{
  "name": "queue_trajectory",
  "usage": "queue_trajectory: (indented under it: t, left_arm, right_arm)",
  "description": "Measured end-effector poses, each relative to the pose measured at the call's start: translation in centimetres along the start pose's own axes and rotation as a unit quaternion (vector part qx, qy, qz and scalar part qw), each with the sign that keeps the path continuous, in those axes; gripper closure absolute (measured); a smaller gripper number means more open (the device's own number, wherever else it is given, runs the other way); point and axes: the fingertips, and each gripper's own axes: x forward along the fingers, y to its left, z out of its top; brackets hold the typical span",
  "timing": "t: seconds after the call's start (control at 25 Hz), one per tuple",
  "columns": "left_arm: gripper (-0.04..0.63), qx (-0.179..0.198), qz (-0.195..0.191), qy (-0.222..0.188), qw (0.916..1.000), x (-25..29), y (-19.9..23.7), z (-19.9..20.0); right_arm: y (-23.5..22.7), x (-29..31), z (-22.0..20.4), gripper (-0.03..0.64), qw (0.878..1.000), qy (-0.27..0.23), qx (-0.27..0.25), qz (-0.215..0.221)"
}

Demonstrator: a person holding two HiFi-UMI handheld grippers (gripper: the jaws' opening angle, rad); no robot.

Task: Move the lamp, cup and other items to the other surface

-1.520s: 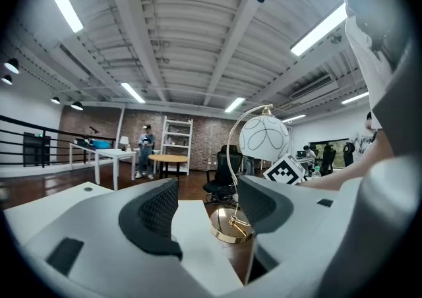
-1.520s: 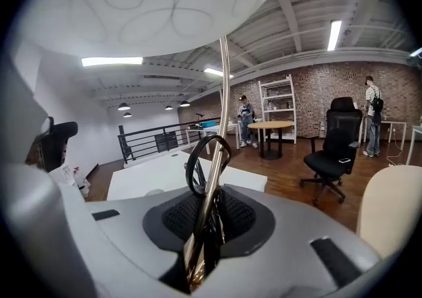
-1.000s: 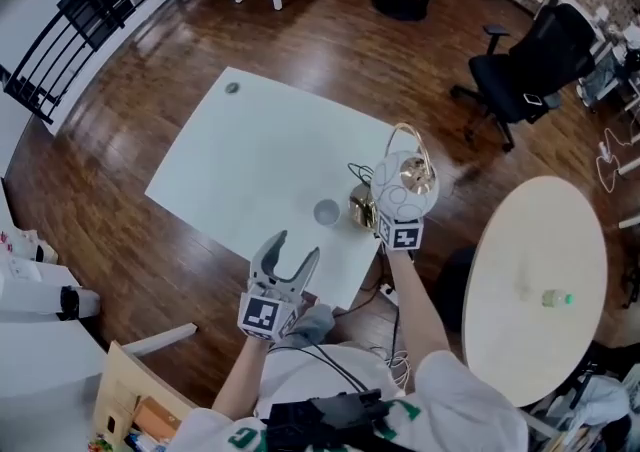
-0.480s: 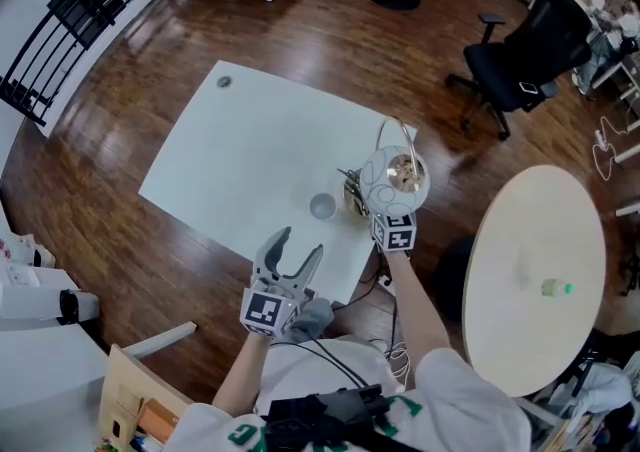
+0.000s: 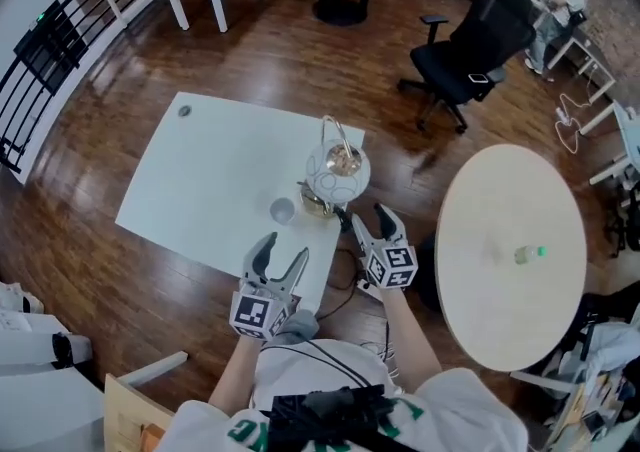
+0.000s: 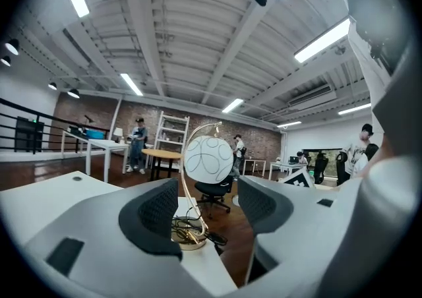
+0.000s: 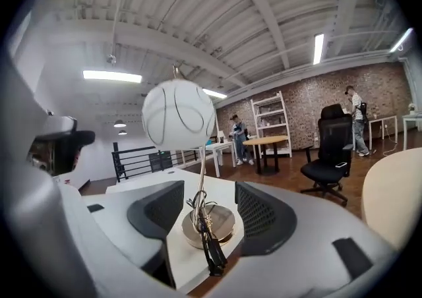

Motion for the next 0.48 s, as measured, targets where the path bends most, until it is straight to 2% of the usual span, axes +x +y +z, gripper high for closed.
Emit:
queue_trajectory:
  t: [0.24,0.44,0.48]
  left_arm:
    - [0.327,0.000,-0.060,-0.018,0.9981,1.8,-5.8,2.5]
    - [0.327,0.024,-0.107,-0.027,0.9937,2.8,-10.6,3.2]
    - [0.327,0.027,-0.116,-0.028,0.9925,2.9,-11.6,3.4]
  right_arm:
    - [-0.2,-9.2,6.3,0.337,0.995,-0.088,0.026,-0.025]
    - [-0.6,-17.3,9.6,0.337,0.988,-0.141,-0.004,-0.064]
    - [-0.7,-18.6,9.9,0.306,0.987,-0.144,-0.007,-0.072]
